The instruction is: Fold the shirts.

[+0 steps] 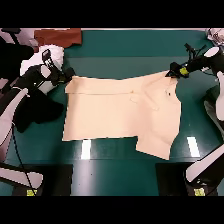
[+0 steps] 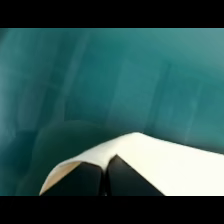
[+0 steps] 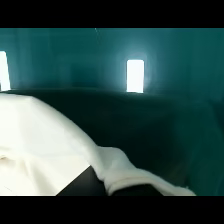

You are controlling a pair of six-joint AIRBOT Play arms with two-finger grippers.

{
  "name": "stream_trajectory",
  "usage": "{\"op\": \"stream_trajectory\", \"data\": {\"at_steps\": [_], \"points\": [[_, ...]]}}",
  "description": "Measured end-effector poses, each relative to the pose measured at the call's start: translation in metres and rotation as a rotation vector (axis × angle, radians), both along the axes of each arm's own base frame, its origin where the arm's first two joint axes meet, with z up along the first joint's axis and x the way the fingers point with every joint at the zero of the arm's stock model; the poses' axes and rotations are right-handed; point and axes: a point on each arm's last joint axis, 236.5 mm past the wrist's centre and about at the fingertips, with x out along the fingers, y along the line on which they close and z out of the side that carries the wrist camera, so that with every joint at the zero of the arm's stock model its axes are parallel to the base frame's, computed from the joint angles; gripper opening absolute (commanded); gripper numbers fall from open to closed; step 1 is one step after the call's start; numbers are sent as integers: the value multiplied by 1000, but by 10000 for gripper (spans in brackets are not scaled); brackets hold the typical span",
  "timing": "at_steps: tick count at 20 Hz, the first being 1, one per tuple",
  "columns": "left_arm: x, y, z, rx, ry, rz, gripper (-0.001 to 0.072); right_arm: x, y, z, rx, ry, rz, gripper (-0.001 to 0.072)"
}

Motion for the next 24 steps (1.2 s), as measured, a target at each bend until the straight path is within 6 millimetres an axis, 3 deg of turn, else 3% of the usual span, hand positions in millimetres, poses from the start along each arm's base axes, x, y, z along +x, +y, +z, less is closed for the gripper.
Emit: {"op": "stream_trajectory", "data": {"at_steps": [1, 2, 7, 10, 12, 14, 16, 20, 24], "points": [[3, 6, -1, 0, -6, 13, 481, 5, -4, -2, -20, 1, 11, 291], [6, 12, 0, -4, -15, 29, 520, 8, -9, -4, -42, 1, 18, 421], [16, 19, 16, -13, -44, 40, 520, 9, -38, 7, -134, -15, 9, 432], [12, 16, 55, 57, -66, -58, 520, 1, -59, 49, -164, -69, -24, 447], [-5, 16, 80, 121, -61, -138, 519, -14, -71, 81, -174, -101, -55, 450], [-34, 18, 97, 179, -38, -207, 519, -37, -76, 104, -173, -110, -74, 450], [-73, 19, 98, 212, 15, -267, 519, -67, -78, 114, -167, -92, -101, 451], [-158, 15, 75, 208, 111, -352, 519, -131, -61, 103, -134, -35, -115, 450], [-228, -7, 47, 136, 184, -467, 520, -189, -35, 83, -105, 1, -97, 451]]}}
